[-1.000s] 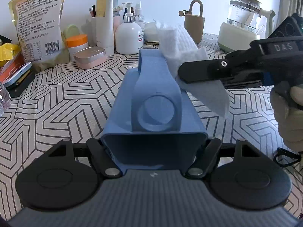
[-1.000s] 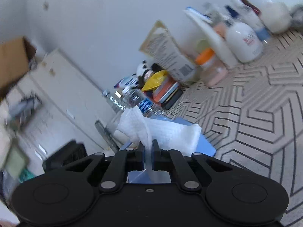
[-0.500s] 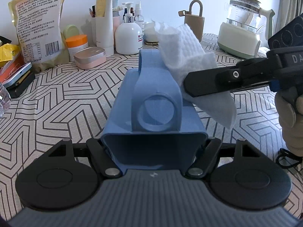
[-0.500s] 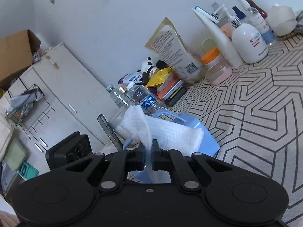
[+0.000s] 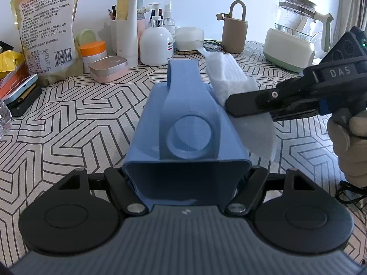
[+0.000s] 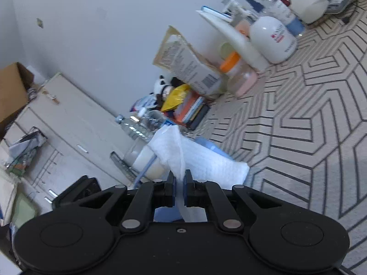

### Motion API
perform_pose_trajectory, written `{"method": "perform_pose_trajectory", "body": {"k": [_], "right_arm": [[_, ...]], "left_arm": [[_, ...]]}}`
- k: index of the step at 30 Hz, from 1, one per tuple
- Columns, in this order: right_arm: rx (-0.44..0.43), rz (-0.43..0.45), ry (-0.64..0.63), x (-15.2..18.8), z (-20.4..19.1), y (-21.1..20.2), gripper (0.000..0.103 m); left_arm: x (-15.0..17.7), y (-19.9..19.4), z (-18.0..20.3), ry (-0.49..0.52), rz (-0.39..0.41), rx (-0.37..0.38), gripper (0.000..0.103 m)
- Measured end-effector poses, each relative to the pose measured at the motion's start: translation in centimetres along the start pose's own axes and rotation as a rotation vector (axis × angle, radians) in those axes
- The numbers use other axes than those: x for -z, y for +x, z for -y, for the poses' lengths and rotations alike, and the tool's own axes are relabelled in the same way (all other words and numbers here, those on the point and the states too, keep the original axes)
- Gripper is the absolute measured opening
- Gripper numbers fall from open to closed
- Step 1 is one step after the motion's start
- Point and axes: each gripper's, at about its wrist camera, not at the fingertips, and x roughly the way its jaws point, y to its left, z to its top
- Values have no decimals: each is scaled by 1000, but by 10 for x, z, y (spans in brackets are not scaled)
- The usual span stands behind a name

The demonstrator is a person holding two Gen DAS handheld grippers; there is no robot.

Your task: Clean container

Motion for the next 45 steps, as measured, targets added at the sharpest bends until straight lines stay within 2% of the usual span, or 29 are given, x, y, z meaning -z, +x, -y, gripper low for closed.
{"method": "perform_pose_trajectory", "body": {"k": [6,7,8,12,18,25,28,32,35,39,45], "right_arm": [[-16,-17,-19,3,-5,4,12],[-26,-23,-26,4,-7,5,18],[-36,-28,-32,4,-9,6,19],[-72,-49,-63,7,-16,10,19],[-110,-58,-117,9,-24,8,18],[-83,-31,-115,7,-22,6,18],[-54,-26,-110,6,-19,7,10],[4,-28,-117,6,-17,7,11],[36,-32,-107,6,-12,8,15],[42,-33,-98,6,-10,10,15],[-8,-28,-104,5,-12,8,15]], "left_arm": [[0,0,-2,1,-1,0,74],[0,0,-2,-2,0,-9,74],[0,0,-2,-7,0,-21,74],[0,-1,-7,-36,5,-26,74],[1,-1,-5,-25,5,-32,74],[0,-1,-4,-19,4,-30,74],[0,-1,-5,-20,4,-29,74],[0,-1,-5,-20,3,-29,74],[0,-1,-5,-21,3,-28,74],[0,-1,-6,-26,6,-14,74],[0,-1,-5,-16,3,-18,74]]}}
